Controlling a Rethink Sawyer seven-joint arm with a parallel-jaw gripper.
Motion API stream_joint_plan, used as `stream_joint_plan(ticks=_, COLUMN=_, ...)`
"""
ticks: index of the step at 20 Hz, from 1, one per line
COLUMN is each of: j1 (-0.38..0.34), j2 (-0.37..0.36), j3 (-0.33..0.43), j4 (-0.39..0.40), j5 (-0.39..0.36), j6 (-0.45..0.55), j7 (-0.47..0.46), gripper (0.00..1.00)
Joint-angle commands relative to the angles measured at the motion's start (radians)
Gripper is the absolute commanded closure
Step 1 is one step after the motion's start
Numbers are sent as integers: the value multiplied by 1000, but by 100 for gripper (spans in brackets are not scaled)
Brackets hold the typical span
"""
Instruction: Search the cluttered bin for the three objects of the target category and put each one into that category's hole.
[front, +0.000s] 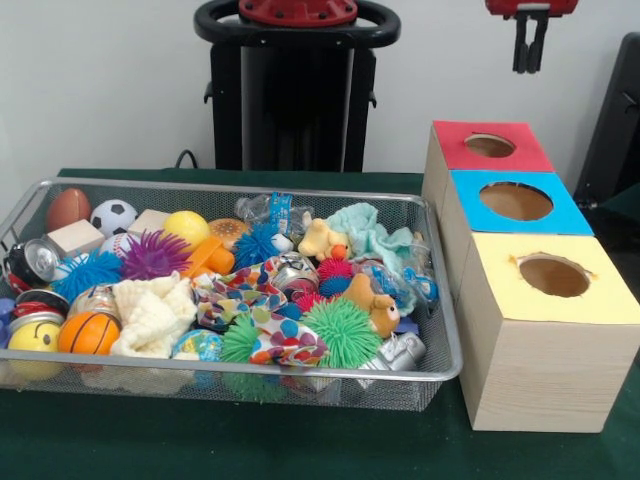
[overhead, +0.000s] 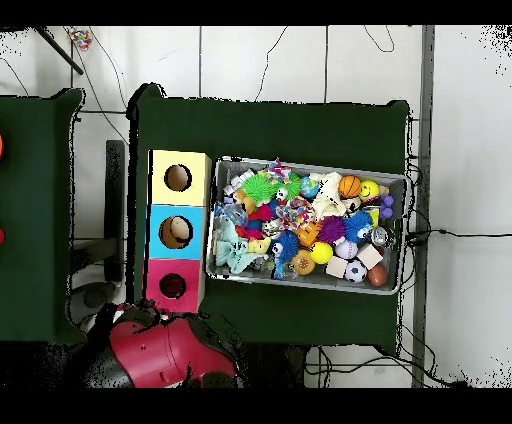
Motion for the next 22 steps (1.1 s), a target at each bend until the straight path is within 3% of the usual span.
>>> stream_joint_plan(ticks=1, j1=-61, j2=29, j3=58, j4=32, j5=74, j6=9, j7=57, gripper=100)
stream_joint_plan(ticks=7, j1=-141, j2=57, j3=121, j4=73, j5=92, j6=-78, j7=31, gripper=100)
stream_joint_plan(ticks=22, j1=-259, j2=72, j3=268, j4=120, j5=153, j6=-88, j7=41, gripper=100)
